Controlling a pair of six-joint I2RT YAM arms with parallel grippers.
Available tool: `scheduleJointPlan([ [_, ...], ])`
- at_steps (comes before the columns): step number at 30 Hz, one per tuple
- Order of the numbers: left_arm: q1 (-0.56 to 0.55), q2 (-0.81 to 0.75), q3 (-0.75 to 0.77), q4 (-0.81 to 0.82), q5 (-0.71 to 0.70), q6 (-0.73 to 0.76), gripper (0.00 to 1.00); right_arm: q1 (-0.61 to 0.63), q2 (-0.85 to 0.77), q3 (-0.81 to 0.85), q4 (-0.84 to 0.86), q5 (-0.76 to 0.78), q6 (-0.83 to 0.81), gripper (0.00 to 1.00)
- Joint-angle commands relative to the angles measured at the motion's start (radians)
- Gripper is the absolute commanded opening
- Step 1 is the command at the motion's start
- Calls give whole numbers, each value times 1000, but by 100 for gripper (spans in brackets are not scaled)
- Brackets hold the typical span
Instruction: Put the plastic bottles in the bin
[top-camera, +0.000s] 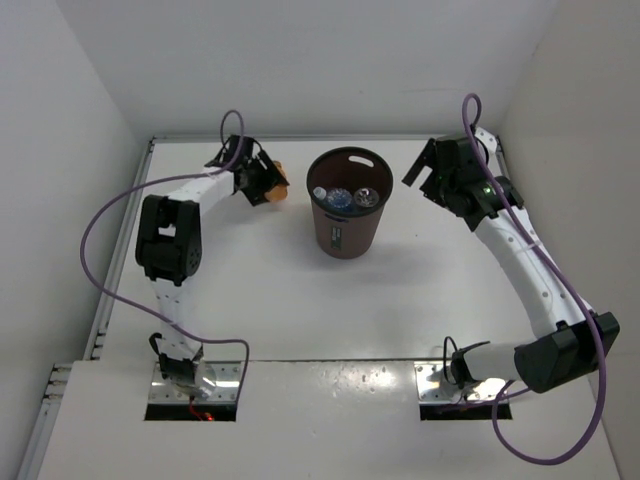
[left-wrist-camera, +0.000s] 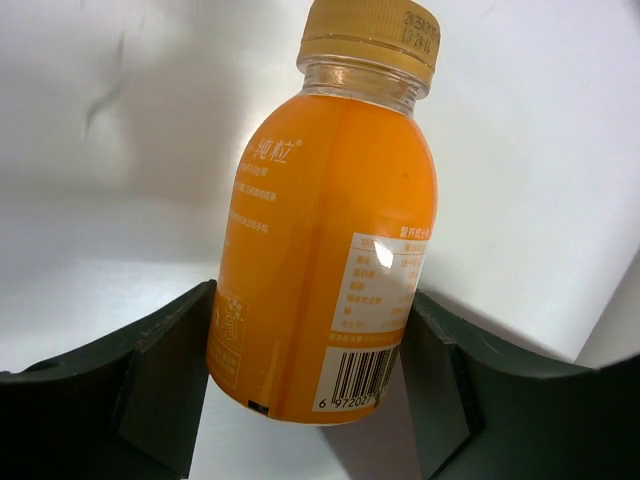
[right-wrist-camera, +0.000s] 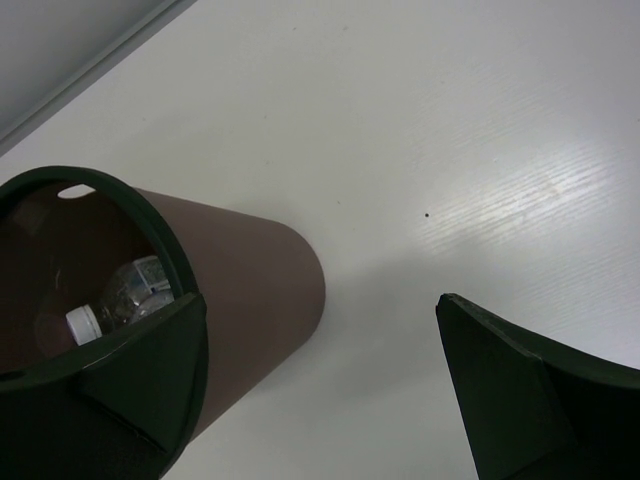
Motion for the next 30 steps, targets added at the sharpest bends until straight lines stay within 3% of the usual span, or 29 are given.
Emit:
scheduleJointPlan([
  [1,19,-123,121,4,-83,-16,36,-6,-17,-1,20,-25,19,100],
  [8,10,-200,273,-5,-120,-7,29,-15,-28,-32,38,-16,19,100],
  [12,-49,-266,294,-5,-109,-7,28,-15,-37,-72,58,-26,37,100],
  [18,-179,-280,446,-51,-190,65,26,-15,-46,-72,59,-36,37,100],
  [30,-429,-311,323,-51,-193,65,27,-33,-46,-81,69,-45,37,100],
])
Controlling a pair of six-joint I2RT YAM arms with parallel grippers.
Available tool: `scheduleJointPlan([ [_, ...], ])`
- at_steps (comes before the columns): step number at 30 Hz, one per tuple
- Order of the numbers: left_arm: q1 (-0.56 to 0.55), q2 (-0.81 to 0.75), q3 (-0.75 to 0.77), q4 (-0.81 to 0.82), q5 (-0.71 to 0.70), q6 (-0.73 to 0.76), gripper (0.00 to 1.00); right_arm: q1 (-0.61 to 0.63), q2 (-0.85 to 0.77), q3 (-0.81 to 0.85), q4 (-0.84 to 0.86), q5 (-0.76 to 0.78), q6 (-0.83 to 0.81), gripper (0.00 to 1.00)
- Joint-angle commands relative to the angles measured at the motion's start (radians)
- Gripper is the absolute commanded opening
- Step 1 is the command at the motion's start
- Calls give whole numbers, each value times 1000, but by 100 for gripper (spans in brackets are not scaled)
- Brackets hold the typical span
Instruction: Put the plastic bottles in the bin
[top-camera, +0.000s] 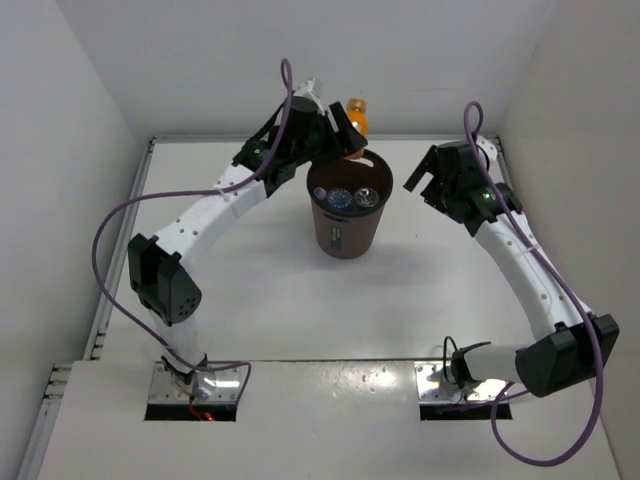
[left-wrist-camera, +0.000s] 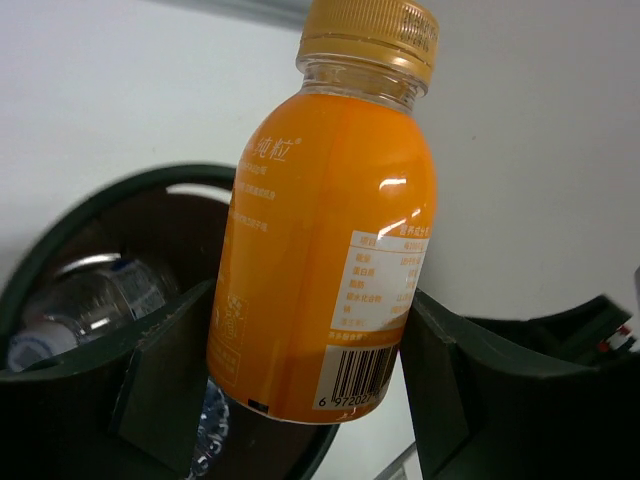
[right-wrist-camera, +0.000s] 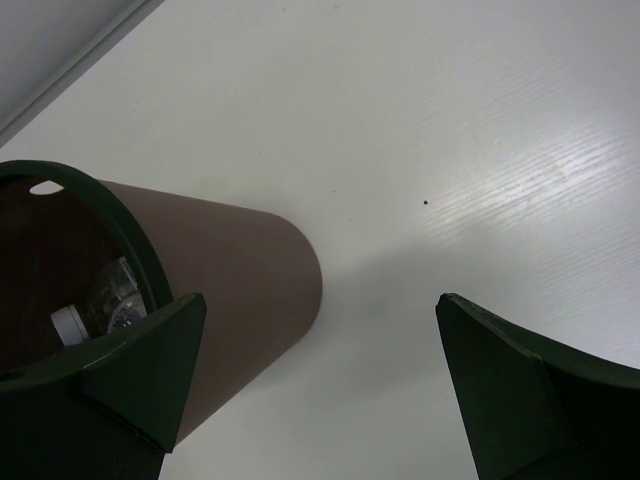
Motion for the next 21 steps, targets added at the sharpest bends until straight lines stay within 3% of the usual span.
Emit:
scheduleJointPlan([
  [1,-35,-22,-13,3,-25,9,27,-13,-24,-6,32,-8,11,100],
  [5,-56,-2,-13,-20,-25,9,41,-13,-24,-6,32,-17,11,100],
  [6,-56,-2,-24,-20,-34,9,51,-13,-33,-6,32,-17,11,100],
  [9,-65,7,-24,-39,-58,32,66,-22,-33,-6,32,-17,11,100],
  [10,-65,7,-24,-39,-58,32,76,-22,-33,-6,32,-17,11,100],
  [15,-56,17,-14,-49,-58,60,87,-31,-33,-6,32,-26,11,100],
  [16,-56,17,-14,-49,-72,60,98,-31,-33,-6,32,-26,11,100],
  [21,-38,7,-14,-59,-92,81,100,-40,-24,-6,32,-45,11,100],
])
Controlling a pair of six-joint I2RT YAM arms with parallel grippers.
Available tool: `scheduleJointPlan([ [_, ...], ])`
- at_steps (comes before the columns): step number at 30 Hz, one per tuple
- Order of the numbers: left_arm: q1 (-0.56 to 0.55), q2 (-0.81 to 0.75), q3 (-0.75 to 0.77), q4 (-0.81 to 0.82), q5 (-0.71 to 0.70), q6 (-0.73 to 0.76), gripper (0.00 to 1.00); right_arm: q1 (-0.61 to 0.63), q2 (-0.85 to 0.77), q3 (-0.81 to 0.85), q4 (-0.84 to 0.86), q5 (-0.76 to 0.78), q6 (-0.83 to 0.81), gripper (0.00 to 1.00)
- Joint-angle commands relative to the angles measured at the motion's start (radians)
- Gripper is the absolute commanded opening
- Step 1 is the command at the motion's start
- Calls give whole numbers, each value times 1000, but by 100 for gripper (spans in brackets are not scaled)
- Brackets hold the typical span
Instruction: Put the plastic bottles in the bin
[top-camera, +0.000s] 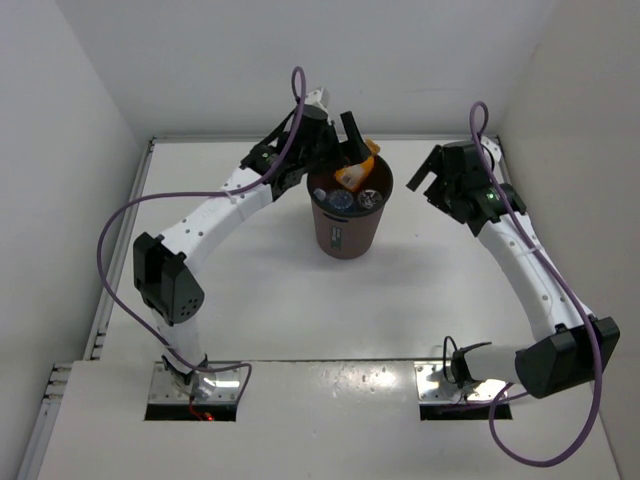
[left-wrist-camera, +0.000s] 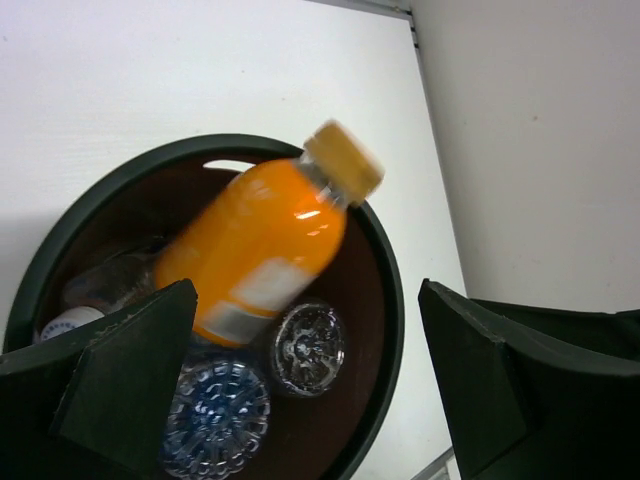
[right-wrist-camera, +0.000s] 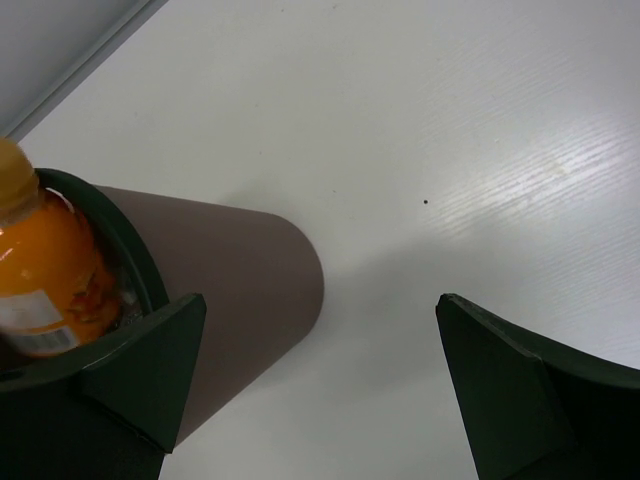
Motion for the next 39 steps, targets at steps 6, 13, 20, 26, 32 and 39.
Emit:
scheduleJointPlan([
  [6,34,-17,16,-21,-82,51,100,-13,-16,-9,41,-18,18,100],
  [13,121,-17,80,-63,-237,115,100,-22,-27,-28,55,-27,18,100],
  [20,345,-39,-18,-142,-325,42,100,-31,69,60,19,-131,-34,100],
  [26,540,-59,-180,-138,-347,80,100,-31,119,94,-6,-199,-62,100],
  [32,583,-103,-343,-37,-363,216,100,-40,119,64,17,-229,-71,100],
  [39,617,-172,-581,110,-283,434,100,-49,119,107,-14,-219,-103,100],
])
